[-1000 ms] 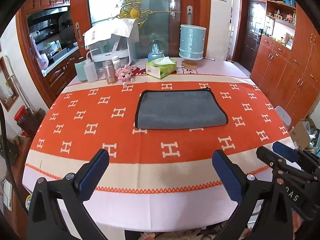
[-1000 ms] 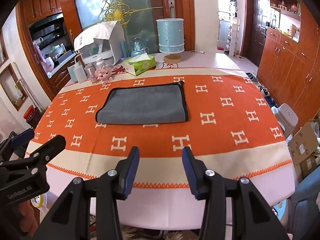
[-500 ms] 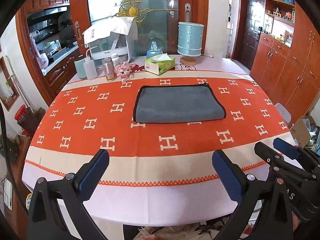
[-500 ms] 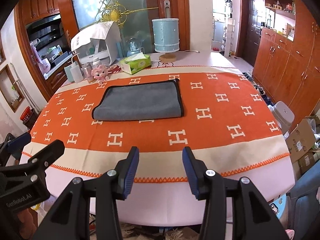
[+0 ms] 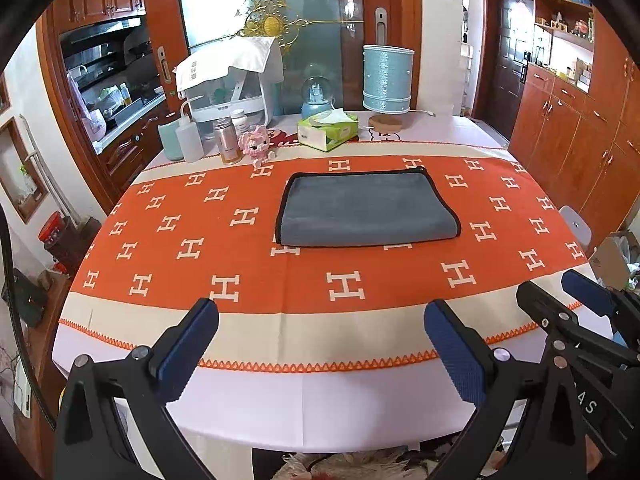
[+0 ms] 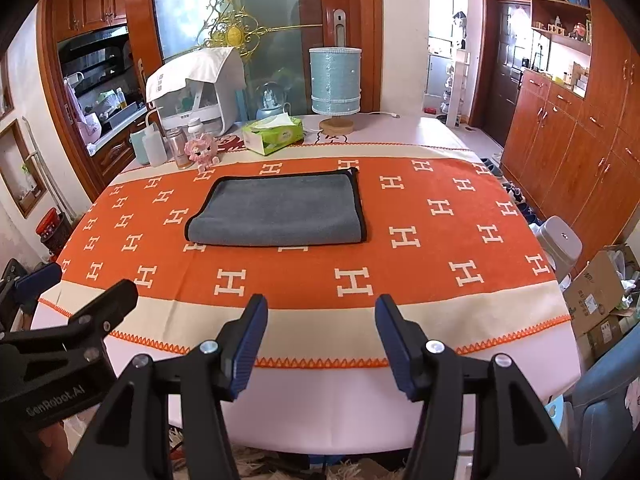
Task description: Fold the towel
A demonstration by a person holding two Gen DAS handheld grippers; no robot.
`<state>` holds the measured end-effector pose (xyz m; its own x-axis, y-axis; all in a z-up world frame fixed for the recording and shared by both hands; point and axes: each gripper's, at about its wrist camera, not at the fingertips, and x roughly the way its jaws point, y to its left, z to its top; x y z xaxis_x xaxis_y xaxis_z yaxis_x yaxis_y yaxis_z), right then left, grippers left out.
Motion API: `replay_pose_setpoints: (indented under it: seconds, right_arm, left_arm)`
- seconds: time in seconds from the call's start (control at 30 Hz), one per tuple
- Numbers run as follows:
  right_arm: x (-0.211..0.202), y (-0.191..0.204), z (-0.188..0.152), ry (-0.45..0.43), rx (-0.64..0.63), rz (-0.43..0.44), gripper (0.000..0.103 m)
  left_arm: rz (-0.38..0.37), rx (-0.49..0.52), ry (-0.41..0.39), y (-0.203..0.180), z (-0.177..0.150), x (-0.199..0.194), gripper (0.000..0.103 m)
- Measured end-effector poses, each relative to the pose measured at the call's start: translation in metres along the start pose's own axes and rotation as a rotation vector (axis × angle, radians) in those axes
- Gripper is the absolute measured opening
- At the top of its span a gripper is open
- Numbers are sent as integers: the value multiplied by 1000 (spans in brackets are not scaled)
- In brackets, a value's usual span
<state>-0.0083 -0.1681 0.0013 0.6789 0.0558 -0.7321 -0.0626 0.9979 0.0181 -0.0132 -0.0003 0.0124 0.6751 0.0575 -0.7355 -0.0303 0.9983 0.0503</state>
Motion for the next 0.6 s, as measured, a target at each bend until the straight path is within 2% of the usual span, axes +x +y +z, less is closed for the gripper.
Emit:
replay_pose_setpoints:
  seconds: [0.6]
  right_arm:
    - [7,2,-1,27,-5,8,56]
  left_arm:
    - [-13,-3,9,2,-1,3,102]
